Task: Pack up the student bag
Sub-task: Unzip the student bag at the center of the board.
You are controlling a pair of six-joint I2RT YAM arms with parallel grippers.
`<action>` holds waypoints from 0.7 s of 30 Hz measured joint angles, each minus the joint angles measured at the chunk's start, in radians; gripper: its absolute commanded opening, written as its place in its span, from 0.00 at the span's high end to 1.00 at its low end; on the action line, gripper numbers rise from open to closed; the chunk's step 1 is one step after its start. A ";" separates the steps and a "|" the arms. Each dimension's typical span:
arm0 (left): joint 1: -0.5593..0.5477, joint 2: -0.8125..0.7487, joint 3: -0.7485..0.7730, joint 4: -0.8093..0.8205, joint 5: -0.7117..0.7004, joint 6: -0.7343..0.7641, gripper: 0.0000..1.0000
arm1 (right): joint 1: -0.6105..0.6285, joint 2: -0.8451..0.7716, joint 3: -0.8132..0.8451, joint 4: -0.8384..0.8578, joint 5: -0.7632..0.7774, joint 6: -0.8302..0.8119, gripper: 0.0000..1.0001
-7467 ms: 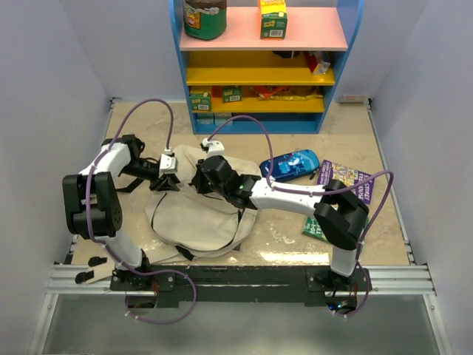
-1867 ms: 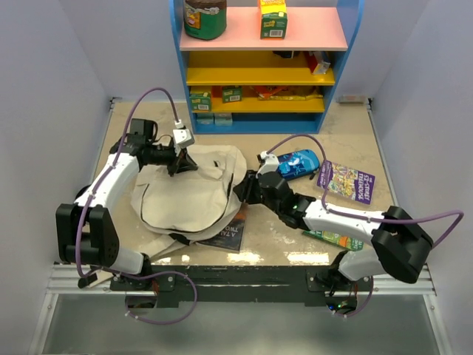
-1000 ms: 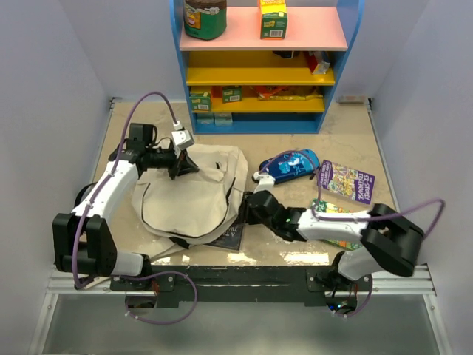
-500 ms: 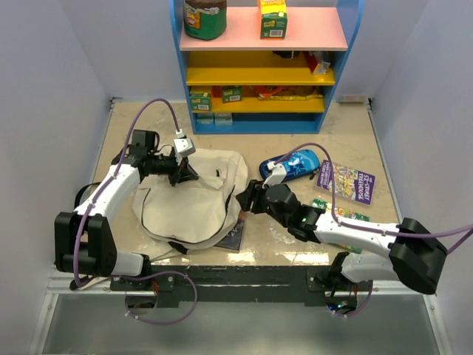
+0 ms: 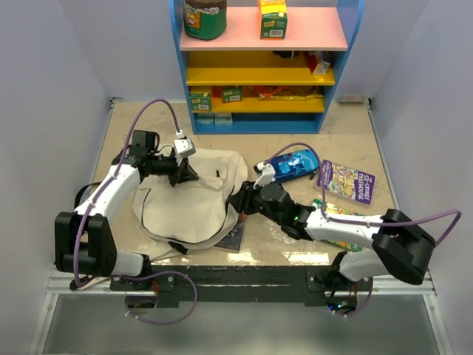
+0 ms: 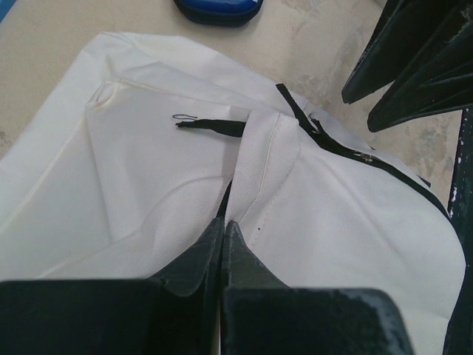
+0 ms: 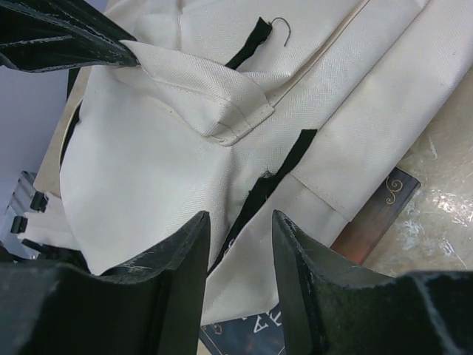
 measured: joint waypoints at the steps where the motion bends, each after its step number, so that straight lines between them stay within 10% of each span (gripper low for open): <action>1: 0.000 0.000 0.000 0.000 0.000 0.000 1.00 | 0.000 0.009 0.001 0.008 -0.002 0.000 0.55; 21: 0.000 0.000 -0.002 0.000 0.000 0.002 1.00 | 0.000 0.182 0.074 0.089 -0.028 -0.011 0.71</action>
